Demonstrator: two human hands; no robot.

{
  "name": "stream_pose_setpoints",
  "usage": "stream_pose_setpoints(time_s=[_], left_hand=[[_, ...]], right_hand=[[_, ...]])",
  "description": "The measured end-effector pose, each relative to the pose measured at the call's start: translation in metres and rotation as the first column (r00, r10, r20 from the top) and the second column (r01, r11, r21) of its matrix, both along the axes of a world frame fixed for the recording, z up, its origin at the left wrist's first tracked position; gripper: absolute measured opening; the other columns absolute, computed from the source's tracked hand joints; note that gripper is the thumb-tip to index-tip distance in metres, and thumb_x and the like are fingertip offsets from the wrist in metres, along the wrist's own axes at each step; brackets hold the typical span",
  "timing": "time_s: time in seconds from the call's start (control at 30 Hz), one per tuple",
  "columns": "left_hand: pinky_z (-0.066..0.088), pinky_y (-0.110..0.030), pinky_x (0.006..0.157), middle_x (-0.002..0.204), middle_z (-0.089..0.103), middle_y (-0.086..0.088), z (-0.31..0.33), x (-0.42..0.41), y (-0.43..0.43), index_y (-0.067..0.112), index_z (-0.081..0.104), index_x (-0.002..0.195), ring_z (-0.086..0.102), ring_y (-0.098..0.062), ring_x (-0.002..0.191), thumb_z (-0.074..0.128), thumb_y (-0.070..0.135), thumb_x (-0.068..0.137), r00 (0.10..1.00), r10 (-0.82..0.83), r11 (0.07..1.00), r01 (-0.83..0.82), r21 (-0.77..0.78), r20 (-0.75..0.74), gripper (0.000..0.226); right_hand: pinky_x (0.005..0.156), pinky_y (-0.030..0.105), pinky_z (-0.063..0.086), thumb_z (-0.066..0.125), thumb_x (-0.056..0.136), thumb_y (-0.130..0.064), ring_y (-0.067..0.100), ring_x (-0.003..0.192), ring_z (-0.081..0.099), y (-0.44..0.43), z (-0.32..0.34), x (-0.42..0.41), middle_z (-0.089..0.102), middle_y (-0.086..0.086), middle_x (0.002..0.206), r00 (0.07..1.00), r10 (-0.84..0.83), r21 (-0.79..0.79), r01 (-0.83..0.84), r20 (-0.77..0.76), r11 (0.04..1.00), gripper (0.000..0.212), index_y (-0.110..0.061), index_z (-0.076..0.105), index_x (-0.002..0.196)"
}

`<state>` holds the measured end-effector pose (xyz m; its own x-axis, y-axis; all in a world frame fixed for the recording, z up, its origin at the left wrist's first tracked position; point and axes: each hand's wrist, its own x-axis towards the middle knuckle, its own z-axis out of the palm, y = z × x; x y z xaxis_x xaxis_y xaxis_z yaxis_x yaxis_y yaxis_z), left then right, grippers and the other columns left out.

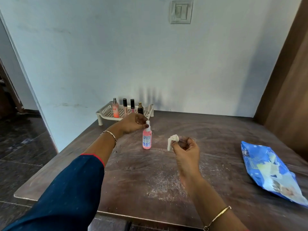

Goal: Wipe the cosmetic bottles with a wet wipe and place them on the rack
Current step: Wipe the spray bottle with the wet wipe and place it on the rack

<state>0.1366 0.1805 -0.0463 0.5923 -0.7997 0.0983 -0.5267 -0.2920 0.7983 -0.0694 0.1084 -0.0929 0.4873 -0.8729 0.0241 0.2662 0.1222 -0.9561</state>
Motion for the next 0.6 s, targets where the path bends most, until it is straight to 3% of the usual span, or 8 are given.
stream_pose_setpoints(time_s=[0.17, 0.27, 0.37, 0.5, 0.6], left_hand=[[0.051, -0.037, 0.096, 0.113, 0.068, -0.011, -0.009, -0.04, 0.005, 0.007, 0.062, 0.114, 0.064, -0.023, 0.106, 0.061, 0.007, 0.09, 0.931, -0.126, 0.987, 0.084, -0.135, -0.341, 0.024], [0.055, -0.032, 0.089, 0.103, 0.072, -0.007, -0.014, -0.071, 0.002, 0.006, 0.062, 0.111, 0.068, -0.018, 0.094, 0.054, 0.004, 0.092, 0.846, -0.211, 0.968, 0.109, -0.228, -0.489, 0.02], [0.057, -0.027, 0.076, 0.098, 0.073, -0.005, -0.017, -0.098, -0.002, 0.007, 0.064, 0.107, 0.07, -0.015, 0.086, 0.05, 0.002, 0.094, 0.797, -0.278, 0.952, 0.153, -0.266, -0.536, 0.02], [0.056, -0.031, 0.086, 0.104, 0.072, -0.01, -0.027, -0.126, -0.008, 0.005, 0.063, 0.113, 0.069, -0.018, 0.094, 0.048, 0.002, 0.094, 0.754, -0.325, 0.94, 0.195, -0.279, -0.57, 0.023], [0.053, -0.034, 0.091, 0.108, 0.07, -0.012, -0.036, -0.14, -0.014, 0.004, 0.063, 0.112, 0.067, -0.021, 0.097, 0.048, 0.001, 0.094, 0.716, -0.337, 0.937, 0.191, -0.293, -0.611, 0.024]], right_hand=[[0.068, 0.019, 0.053, 0.072, 0.08, -0.001, 0.014, 0.077, 0.064, -0.01, -0.01, -0.036, 0.068, 0.003, 0.083, 0.996, -0.093, -0.051, 0.093, -0.007, 0.994, 0.017, -0.011, 0.063, 0.089], [0.073, 0.022, 0.056, 0.074, 0.077, 0.002, 0.019, 0.082, 0.067, -0.014, -0.015, -0.055, 0.069, 0.012, 0.092, 0.992, -0.123, -0.089, 0.121, -0.019, 0.989, 0.019, -0.004, 0.065, 0.092], [0.068, 0.015, 0.052, 0.073, 0.077, 0.004, 0.009, 0.074, 0.066, -0.016, -0.016, -0.073, 0.069, 0.008, 0.087, 0.993, -0.118, -0.167, 0.114, -0.013, 0.979, 0.016, -0.005, 0.066, 0.088], [0.066, 0.013, 0.05, 0.071, 0.078, 0.006, 0.0, 0.068, 0.064, -0.018, -0.018, -0.093, 0.069, -0.002, 0.078, 0.99, -0.144, -0.305, 0.139, 0.007, 0.942, 0.023, -0.016, 0.067, 0.08], [0.07, 0.016, 0.051, 0.069, 0.079, 0.007, 0.002, 0.072, 0.065, -0.023, -0.025, -0.101, 0.07, -0.001, 0.083, 0.98, -0.195, -0.422, 0.164, -0.032, 0.892, 0.023, -0.015, 0.07, 0.085]])
